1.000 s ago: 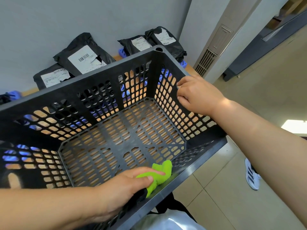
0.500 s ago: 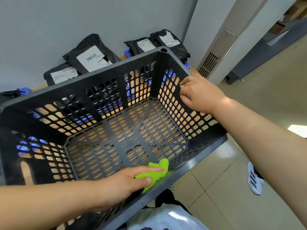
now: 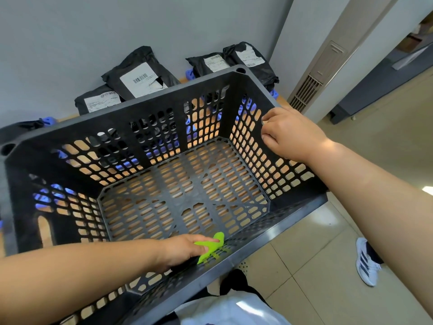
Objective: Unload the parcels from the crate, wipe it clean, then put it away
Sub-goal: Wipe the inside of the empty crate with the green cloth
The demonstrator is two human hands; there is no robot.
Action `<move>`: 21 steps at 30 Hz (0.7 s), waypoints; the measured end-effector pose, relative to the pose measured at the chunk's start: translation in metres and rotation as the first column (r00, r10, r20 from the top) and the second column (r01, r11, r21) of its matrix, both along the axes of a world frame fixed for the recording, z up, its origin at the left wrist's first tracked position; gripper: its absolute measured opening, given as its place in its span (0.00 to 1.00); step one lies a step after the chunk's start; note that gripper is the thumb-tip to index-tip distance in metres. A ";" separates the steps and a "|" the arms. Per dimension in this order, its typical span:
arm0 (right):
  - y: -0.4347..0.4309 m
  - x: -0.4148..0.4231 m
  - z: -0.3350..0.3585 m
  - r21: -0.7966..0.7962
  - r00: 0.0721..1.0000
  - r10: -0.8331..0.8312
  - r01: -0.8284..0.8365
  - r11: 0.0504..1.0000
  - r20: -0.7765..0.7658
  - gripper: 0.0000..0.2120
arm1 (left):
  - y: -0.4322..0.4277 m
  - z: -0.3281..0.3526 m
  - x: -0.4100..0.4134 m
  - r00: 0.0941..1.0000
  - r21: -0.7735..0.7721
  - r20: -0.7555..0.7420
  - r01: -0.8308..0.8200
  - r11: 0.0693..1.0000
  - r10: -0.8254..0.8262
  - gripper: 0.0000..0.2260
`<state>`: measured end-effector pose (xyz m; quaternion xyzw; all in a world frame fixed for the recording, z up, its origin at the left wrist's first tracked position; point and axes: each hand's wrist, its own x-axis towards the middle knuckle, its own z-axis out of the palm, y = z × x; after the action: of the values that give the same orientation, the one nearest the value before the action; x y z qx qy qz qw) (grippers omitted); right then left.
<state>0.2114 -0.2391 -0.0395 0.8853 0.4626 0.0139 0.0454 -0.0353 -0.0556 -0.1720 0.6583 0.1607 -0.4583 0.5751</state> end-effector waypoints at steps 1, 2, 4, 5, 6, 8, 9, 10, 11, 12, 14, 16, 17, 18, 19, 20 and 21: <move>0.000 0.000 0.000 0.001 1.000 0.001 -0.001 1.000 -0.001 0.15 | -0.001 0.001 0.000 1.000 0.008 -0.004 -0.007 1.000 0.007 0.13; 0.000 0.000 0.000 -0.001 1.000 0.000 0.000 1.000 -0.003 0.16 | -0.001 0.003 0.000 1.000 0.014 -0.006 -0.013 1.000 0.013 0.12; 0.000 -0.001 0.002 0.001 1.000 -0.004 0.004 1.000 -0.012 0.16 | 0.001 0.012 -0.002 0.999 0.020 0.001 -0.037 0.999 0.037 0.12; 0.000 -0.002 0.003 0.003 1.000 -0.004 0.004 1.000 -0.018 0.16 | 0.002 0.018 -0.003 0.999 0.017 0.006 -0.052 0.999 0.052 0.12; 0.001 -0.002 0.003 0.003 1.000 0.003 -0.002 1.000 -0.022 0.16 | 0.004 0.025 -0.005 0.998 0.010 0.016 -0.062 0.998 0.062 0.12; 0.000 -0.002 0.005 -0.004 0.999 -0.004 0.003 1.000 -0.033 0.16 | 0.008 0.043 -0.007 0.998 -0.008 0.043 -0.045 0.999 0.045 0.13; 0.001 -0.002 0.005 -0.009 0.999 -0.007 0.007 1.000 -0.040 0.16 | 0.011 0.053 -0.010 0.997 -0.019 0.061 -0.043 0.999 0.044 0.13; 0.001 -0.003 0.005 -0.015 0.999 -0.008 0.007 1.000 -0.044 0.16 | 0.014 0.062 -0.013 0.996 -0.035 0.074 -0.049 0.998 0.052 0.13; 0.001 -0.003 0.005 -0.020 0.999 -0.002 0.001 1.000 -0.043 0.16 | 0.017 0.069 -0.017 0.995 -0.054 0.081 -0.055 0.997 0.059 0.13; 0.001 -0.003 0.005 -0.025 0.999 0.006 -0.007 1.000 -0.041 0.16 | 0.021 0.076 -0.021 0.993 -0.067 0.105 -0.050 0.997 0.057 0.14; 0.001 -0.003 0.005 -0.031 0.999 0.013 -0.014 0.999 -0.039 0.16 | 0.027 0.088 -0.028 0.986 -0.079 0.161 -0.025 0.997 0.037 0.15; 0.003 -0.001 0.006 -0.081 1.000 0.015 -0.017 0.997 -0.026 0.16 | 0.034 0.098 -0.034 0.982 -0.119 0.188 -0.015 0.993 0.037 0.14; 0.003 -0.001 0.006 -0.133 1.000 0.023 -0.023 0.991 -0.004 0.15 | 0.036 0.106 -0.039 0.982 -0.140 0.185 -0.010 0.990 0.036 0.12; 0.006 -0.002 0.007 -0.188 0.999 0.041 -0.035 0.982 0.029 0.15 | 0.035 0.106 -0.038 0.983 -0.150 0.182 -0.009 0.989 0.037 0.10; 0.009 -0.005 0.006 -0.234 0.996 0.060 -0.043 0.971 0.066 0.15 | 0.032 0.105 -0.037 0.982 -0.141 0.185 -0.019 0.990 0.045 0.11; 0.014 -0.010 0.006 -0.255 0.991 0.091 -0.062 0.965 0.102 0.15 | 0.029 0.098 -0.035 0.978 -0.102 0.202 -0.027 0.994 0.047 0.14; 0.022 -0.017 0.005 -0.249 0.984 0.131 -0.097 0.964 0.121 0.15 | 0.025 0.095 -0.033 0.977 -0.052 0.204 -0.050 0.997 0.060 0.16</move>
<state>0.1941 -0.2166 -0.0348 0.8420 0.5069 0.0206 0.1835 -0.0679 -0.0308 -0.0773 0.6837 0.1080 -0.3754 0.6164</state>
